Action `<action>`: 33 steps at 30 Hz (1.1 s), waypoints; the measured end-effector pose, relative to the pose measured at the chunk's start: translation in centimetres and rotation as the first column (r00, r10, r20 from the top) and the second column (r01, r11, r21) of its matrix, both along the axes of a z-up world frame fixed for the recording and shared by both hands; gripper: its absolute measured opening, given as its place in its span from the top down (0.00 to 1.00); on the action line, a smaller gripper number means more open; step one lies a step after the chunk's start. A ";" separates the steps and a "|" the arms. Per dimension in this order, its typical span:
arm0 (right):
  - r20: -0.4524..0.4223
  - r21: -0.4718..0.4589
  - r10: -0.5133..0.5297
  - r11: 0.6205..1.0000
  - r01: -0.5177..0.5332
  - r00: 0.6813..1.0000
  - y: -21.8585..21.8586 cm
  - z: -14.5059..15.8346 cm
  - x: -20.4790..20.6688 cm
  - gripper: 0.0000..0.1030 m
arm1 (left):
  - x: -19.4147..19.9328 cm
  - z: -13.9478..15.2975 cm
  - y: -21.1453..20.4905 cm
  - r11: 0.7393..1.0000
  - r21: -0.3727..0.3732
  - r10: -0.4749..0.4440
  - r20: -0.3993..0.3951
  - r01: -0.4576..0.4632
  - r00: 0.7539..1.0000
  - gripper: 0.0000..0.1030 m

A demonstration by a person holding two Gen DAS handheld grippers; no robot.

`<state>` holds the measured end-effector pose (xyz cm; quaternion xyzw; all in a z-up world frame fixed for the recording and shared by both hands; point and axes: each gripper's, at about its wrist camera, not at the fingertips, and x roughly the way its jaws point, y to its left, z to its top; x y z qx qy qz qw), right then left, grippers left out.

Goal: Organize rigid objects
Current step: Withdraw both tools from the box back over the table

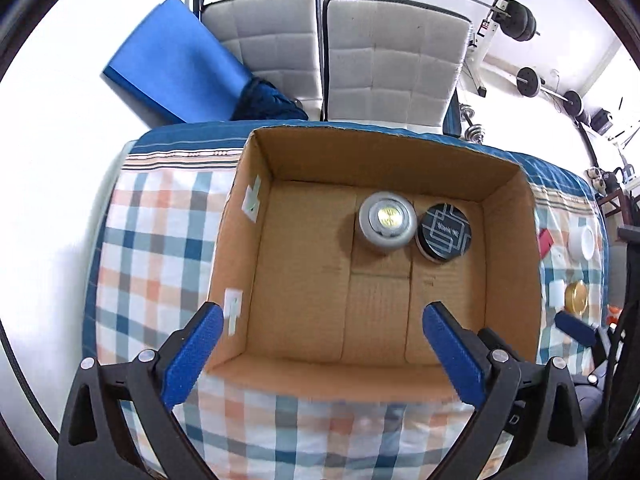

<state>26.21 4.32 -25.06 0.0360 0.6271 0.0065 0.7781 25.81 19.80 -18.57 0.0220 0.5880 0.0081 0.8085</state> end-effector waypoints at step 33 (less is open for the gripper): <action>-0.070 0.027 -0.327 0.944 0.329 0.943 -31.7 -1.6 -3.8 0.00 | 0.2 -2.2 -29.7 0.974 -0.046 -0.225 -0.032 0.223 0.974 0.01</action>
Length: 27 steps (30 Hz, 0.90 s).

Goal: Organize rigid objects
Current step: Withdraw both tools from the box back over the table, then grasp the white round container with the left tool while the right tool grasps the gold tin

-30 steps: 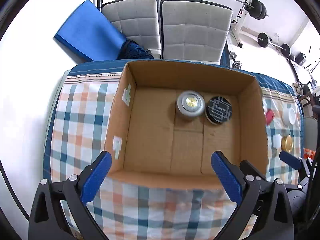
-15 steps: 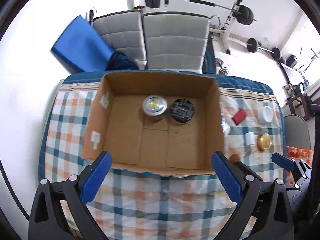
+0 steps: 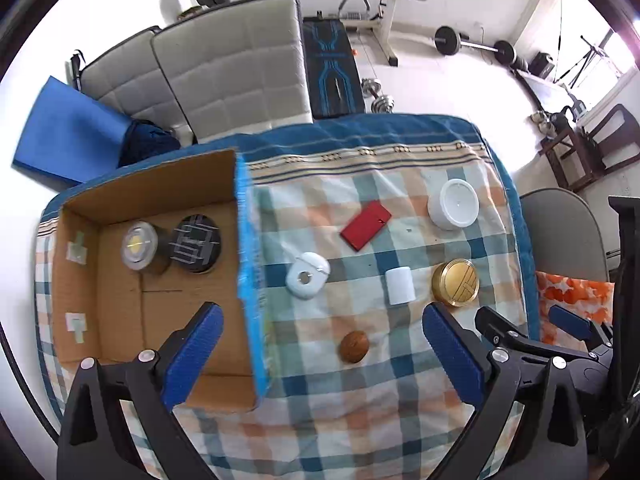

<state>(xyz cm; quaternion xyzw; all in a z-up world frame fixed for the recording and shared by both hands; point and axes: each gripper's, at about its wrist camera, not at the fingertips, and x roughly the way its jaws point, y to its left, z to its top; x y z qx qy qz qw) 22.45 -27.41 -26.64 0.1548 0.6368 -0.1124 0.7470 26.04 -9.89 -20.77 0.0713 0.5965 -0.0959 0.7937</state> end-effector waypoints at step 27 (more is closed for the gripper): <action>-0.190 0.022 -0.064 0.997 0.069 0.980 -7.4 -11.9 6.2 0.35 | 7.9 -10.2 -8.5 0.999 0.045 -0.015 -0.158 0.022 0.987 0.01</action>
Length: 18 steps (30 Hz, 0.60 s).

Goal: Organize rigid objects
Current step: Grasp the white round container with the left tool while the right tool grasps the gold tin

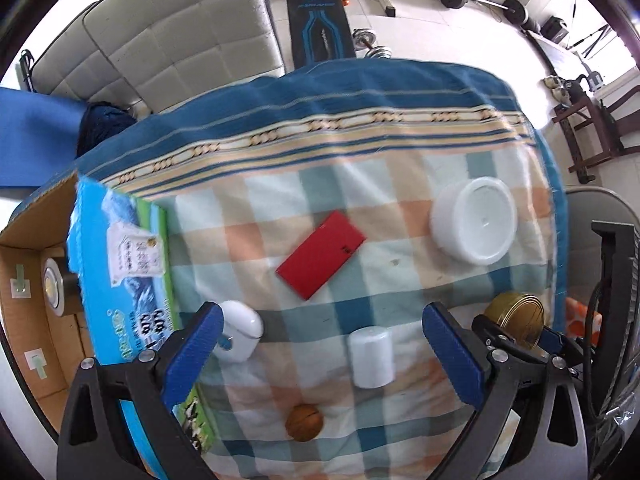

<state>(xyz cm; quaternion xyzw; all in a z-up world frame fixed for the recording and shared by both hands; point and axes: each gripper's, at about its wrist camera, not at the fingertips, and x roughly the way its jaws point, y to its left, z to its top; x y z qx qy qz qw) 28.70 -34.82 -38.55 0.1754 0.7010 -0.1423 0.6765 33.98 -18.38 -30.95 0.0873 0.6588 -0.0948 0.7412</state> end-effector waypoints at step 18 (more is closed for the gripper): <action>0.022 -0.002 -0.131 0.991 0.131 0.991 -9.2 1.5 -0.1 0.35 | 4.6 -4.1 -13.1 0.987 -0.027 -0.163 -0.121 0.161 0.979 0.01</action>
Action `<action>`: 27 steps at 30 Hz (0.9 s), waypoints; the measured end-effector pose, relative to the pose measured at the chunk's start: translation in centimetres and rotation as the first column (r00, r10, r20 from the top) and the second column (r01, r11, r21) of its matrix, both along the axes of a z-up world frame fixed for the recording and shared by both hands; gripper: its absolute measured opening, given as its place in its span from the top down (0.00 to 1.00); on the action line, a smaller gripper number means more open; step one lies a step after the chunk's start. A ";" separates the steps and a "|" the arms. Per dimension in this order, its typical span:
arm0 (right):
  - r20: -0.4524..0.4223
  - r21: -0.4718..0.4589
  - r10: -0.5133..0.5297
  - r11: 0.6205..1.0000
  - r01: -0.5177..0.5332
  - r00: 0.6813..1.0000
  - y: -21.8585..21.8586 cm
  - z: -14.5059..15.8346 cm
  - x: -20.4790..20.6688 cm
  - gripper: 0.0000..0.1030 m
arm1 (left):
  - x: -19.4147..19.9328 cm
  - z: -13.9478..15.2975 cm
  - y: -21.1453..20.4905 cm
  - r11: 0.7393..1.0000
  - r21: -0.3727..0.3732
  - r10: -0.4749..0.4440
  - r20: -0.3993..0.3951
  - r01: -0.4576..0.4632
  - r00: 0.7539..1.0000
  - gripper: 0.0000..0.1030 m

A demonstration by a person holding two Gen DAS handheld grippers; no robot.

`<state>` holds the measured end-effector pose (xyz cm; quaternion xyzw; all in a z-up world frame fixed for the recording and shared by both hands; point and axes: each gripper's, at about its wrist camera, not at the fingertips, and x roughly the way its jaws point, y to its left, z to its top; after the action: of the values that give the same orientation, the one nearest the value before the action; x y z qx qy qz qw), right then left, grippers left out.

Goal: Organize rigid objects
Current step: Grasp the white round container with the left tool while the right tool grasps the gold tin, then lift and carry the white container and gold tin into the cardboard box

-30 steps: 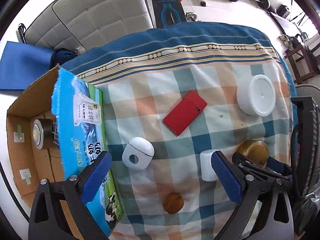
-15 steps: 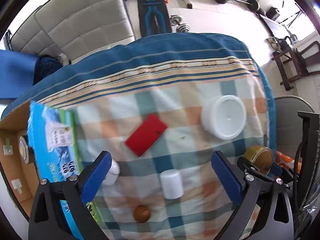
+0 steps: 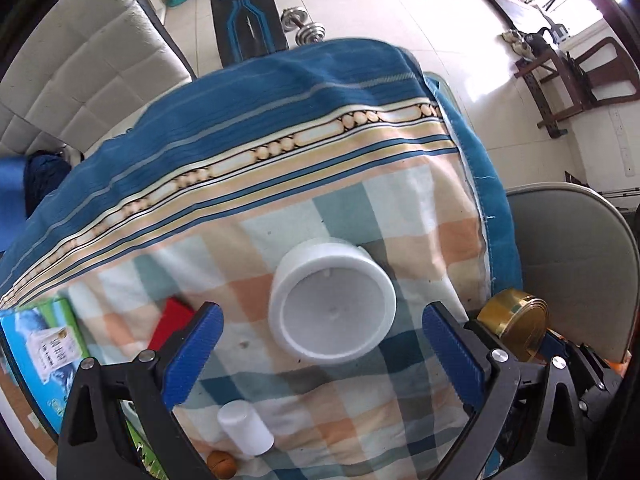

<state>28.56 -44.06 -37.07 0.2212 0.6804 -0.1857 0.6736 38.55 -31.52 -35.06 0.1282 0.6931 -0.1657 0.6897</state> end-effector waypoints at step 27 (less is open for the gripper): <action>-0.034 -0.038 0.109 0.993 -0.111 0.993 3.3 -3.5 -1.0 0.35 | -2.6 -2.9 4.6 0.999 0.034 0.035 -0.043 -0.034 0.998 0.36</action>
<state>27.59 -40.74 -40.62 0.1668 0.6982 -0.1654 0.6763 35.92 -26.97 -37.97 0.1241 0.7129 -0.1448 0.6748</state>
